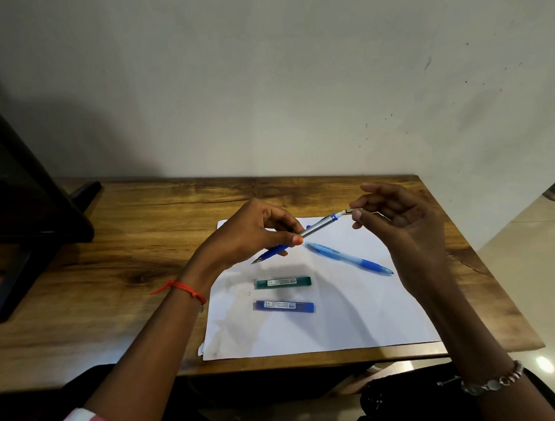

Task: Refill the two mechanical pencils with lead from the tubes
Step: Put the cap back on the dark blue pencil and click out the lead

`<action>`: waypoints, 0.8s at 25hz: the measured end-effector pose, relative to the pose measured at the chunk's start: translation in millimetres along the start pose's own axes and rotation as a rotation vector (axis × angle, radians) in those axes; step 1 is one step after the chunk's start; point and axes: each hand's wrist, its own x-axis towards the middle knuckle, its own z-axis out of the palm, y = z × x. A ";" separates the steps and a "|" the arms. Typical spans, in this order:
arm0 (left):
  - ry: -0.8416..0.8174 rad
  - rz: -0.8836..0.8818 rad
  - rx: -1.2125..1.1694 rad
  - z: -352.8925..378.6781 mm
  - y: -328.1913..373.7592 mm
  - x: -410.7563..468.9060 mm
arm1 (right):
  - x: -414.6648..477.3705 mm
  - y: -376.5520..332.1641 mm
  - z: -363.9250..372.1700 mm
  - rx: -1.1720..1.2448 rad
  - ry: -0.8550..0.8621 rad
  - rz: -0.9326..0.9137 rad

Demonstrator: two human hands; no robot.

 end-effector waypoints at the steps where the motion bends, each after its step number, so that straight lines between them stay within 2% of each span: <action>1: -0.001 -0.001 -0.001 0.1 -0.1 -0.1 | 0.1 -0.1 -0.3 -0.002 0.008 -0.006; 12: -0.020 -0.013 0.034 1.8 -0.8 1.2 | -1.5 2.4 2.1 -0.182 -0.091 -0.070; 20: -0.008 -0.003 0.040 4.4 1.1 0.2 | 1.3 2.7 1.3 -0.112 -0.105 -0.009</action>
